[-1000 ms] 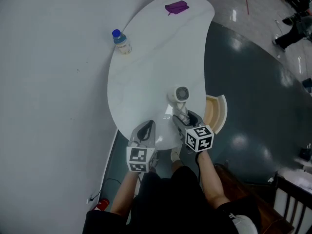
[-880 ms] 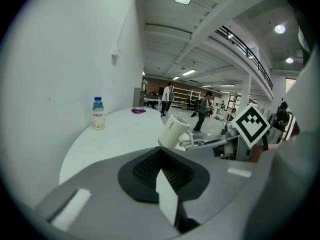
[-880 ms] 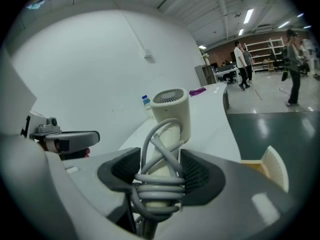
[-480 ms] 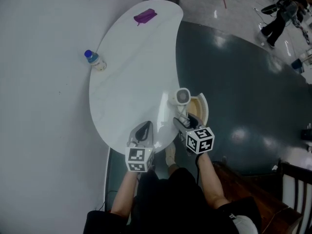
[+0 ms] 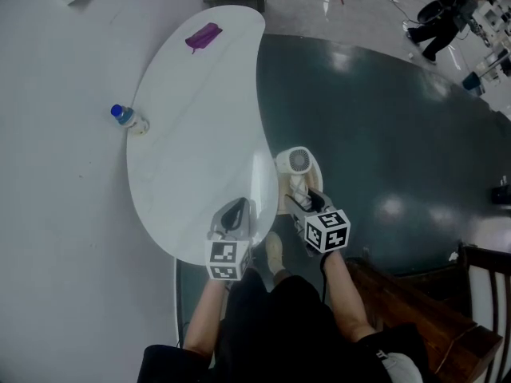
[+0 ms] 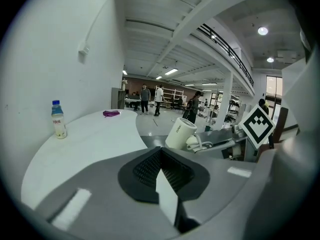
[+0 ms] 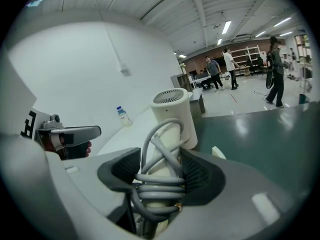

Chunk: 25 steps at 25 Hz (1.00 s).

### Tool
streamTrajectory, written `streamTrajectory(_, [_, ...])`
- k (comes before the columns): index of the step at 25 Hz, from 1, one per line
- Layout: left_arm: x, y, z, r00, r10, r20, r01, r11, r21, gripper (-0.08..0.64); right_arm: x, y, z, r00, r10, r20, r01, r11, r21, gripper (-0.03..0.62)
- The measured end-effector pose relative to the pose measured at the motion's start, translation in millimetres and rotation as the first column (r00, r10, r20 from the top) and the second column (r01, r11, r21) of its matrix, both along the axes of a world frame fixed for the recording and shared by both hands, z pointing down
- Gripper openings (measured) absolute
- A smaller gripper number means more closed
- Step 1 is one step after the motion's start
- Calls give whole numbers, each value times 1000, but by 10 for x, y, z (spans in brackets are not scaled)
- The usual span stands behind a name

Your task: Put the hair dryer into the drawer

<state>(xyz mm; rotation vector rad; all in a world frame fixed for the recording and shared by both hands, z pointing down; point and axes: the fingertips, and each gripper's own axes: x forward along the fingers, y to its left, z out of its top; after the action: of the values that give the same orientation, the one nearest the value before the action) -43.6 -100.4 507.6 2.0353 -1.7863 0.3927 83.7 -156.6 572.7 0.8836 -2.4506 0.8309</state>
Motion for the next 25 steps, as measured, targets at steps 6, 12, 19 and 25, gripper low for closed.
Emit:
streamTrajectory(6, [66, -181, 148, 998, 57, -15, -57, 998, -20, 8, 145, -69, 171, 998, 58, -28, -58, 998, -20, 253])
streamTrajectory(12, [162, -419, 357, 989, 146, -17, -147, 988, -47, 8, 249, -87, 436, 991, 113, -66, -117, 991, -60, 253])
streamTrajectory(19, [124, -610, 676, 980, 186, -75, -194, 975, -108, 8, 239, -123, 815, 983, 152, -106, -165, 978, -124, 253])
streamTrajectory(25, [160, -728, 1012, 968, 225, -112, -240, 959, -151, 8, 185, -178, 1175, 977, 160, -140, -183, 969, -165, 253])
